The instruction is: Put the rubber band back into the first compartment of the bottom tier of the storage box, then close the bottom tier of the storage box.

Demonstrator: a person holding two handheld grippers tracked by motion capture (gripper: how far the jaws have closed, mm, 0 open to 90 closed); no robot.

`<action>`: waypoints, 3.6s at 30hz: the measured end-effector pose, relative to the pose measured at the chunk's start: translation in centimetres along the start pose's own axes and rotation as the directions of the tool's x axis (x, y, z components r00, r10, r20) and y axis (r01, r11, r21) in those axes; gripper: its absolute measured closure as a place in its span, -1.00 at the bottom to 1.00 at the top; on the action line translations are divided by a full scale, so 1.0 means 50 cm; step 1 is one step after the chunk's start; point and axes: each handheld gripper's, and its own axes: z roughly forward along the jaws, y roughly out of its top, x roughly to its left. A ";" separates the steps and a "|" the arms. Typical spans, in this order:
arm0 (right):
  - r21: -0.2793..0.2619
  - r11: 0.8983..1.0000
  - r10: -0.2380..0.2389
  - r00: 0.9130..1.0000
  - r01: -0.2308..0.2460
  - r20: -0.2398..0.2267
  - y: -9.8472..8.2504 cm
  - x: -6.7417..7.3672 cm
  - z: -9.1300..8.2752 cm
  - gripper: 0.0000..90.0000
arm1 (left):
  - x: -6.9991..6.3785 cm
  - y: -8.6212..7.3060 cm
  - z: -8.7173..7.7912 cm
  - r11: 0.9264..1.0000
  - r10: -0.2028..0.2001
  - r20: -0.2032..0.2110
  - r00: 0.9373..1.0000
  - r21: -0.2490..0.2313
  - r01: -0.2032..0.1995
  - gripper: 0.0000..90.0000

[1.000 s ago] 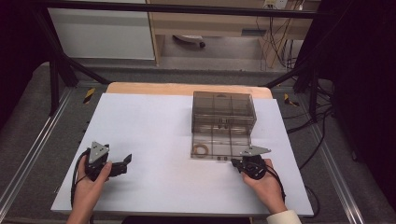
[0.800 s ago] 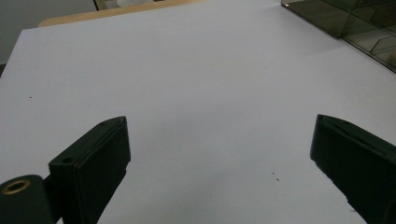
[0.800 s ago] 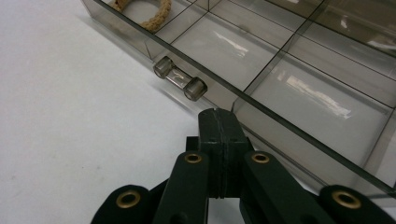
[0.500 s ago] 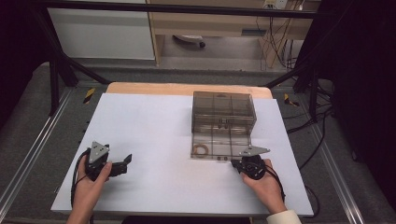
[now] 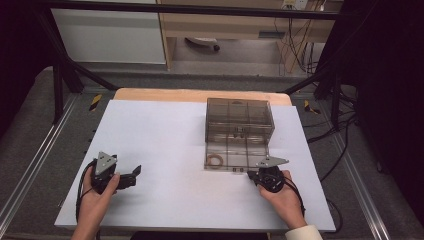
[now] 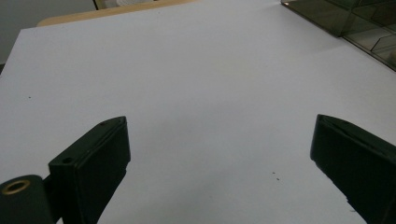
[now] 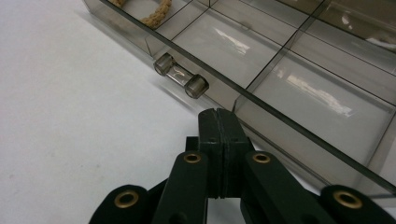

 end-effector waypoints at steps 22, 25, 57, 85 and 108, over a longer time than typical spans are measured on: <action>-0.001 1.000 -0.012 1.000 0.012 0.010 0.002 0.001 0.006 1.00 | -0.001 0.003 0.003 1.000 0.005 -0.002 1.000 0.000 -0.005 -0.90; -0.013 1.000 -0.004 1.000 0.004 0.016 0.001 -0.003 0.004 1.00 | -0.004 0.002 0.004 1.000 0.005 0.002 1.000 0.004 -0.005 -0.90; -0.025 0.999 -0.037 0.998 0.038 0.046 0.015 -0.003 0.013 1.00 | 0.002 0.000 0.001 1.000 -0.011 -0.007 1.000 -0.004 0.011 -0.89; -0.014 0.996 -0.086 0.995 0.087 0.060 0.028 0.007 0.032 1.00 | -0.002 0.000 0.001 1.000 0.000 0.008 1.000 -0.002 0.000 -0.90; -0.023 0.996 -0.082 0.992 0.085 0.099 0.045 -0.009 0.048 1.00 | -0.001 0.002 -0.001 1.000 0.006 0.002 1.000 -0.005 -0.006 -0.90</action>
